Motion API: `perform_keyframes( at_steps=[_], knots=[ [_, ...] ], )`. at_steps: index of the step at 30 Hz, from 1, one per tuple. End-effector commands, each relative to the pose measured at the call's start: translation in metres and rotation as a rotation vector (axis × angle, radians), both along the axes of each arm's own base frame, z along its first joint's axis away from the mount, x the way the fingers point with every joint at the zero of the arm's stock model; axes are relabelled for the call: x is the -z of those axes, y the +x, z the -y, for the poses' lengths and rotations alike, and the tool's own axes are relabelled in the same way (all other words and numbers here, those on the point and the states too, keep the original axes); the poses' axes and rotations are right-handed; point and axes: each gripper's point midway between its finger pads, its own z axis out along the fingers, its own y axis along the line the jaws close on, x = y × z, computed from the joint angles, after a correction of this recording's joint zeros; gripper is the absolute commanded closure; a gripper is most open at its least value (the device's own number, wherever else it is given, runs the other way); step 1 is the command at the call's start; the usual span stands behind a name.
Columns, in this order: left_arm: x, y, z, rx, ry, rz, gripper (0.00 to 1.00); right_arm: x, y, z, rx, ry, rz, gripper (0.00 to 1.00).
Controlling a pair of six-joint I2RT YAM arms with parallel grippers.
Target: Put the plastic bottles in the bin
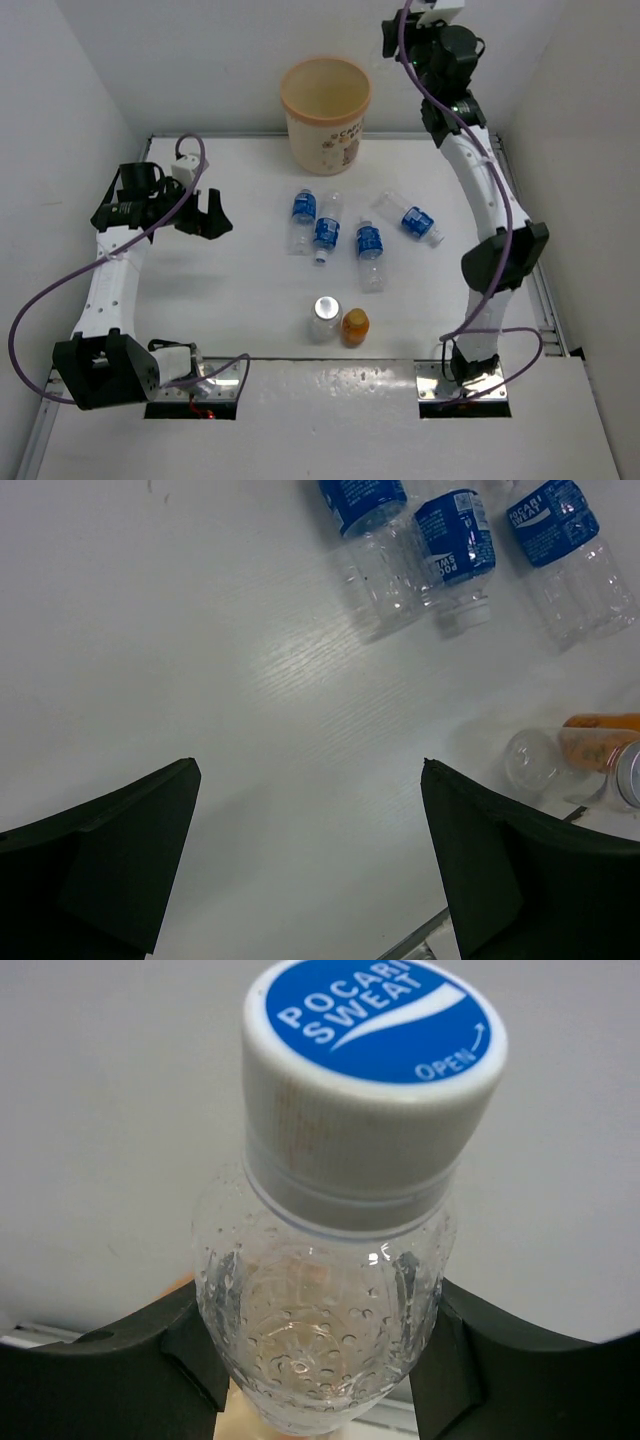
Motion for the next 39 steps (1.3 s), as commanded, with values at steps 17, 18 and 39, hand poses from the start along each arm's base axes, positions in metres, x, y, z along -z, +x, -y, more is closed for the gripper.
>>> perform_keyframes(
  at_steps=[17, 18, 39],
  knots=[
    [0.015, 0.004, 0.0, 0.038, -0.042, -0.019, 0.0, 0.083, 0.092, -0.091, -0.033, 0.02, 0.167, 0.42],
    [0.013, 0.005, 0.005, 0.033, -0.027, -0.022, 0.0, 0.09, 0.094, -0.092, -0.031, 0.014, 0.153, 0.32],
    [0.044, 0.121, 0.136, -0.106, 0.097, -0.055, 0.04, 0.153, -0.061, 0.012, -0.07, -0.215, -0.525, 0.13]
  ],
)
